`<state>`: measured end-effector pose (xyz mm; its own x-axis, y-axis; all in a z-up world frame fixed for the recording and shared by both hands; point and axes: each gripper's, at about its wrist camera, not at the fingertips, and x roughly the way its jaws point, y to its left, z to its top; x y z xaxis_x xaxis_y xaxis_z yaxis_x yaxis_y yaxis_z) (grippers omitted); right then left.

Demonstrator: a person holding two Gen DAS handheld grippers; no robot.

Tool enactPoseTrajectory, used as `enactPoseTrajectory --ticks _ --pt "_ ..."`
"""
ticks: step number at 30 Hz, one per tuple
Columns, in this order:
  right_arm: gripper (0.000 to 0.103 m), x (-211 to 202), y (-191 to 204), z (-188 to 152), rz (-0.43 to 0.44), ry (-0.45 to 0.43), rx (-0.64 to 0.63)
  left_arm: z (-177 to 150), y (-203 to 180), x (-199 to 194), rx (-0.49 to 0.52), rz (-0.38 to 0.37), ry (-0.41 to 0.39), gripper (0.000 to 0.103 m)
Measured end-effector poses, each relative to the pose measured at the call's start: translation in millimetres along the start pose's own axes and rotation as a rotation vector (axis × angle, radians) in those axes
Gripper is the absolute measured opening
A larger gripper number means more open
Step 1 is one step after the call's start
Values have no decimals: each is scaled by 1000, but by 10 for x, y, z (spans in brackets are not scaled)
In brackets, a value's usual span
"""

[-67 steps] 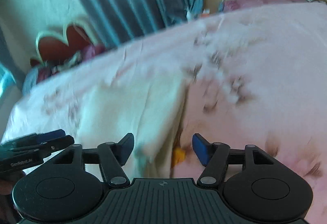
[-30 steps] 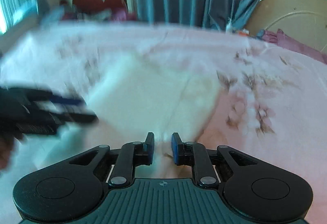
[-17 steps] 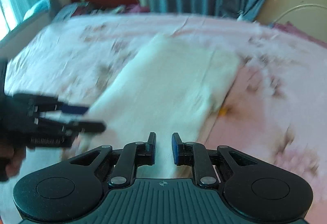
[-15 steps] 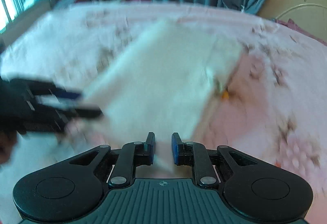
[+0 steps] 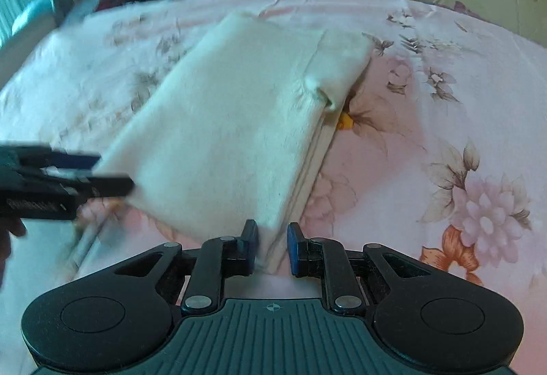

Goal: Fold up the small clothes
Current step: 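Open the right gripper and withdraw it from the sweater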

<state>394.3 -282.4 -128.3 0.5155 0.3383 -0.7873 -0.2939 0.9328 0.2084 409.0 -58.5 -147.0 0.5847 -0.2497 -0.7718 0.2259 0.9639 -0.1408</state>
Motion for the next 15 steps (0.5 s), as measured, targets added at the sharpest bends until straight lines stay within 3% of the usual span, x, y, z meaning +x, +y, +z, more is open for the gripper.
enactPoseTrajectory --ticks 3,7,9,15 --pt "17 -151 -43 37 9 -78 24 48 -20 -36 6 14 -21 68" --pt "20 -169 -227 136 25 -120 127 161 7 -29 -37 36 -46 87" --pt "73 -176 -370 207 51 -155 193 256 30 -21 -65 30 -62 91" --pt "75 -73 -800 513 180 -185 362 586 231 118 -168 -63 -79 86"
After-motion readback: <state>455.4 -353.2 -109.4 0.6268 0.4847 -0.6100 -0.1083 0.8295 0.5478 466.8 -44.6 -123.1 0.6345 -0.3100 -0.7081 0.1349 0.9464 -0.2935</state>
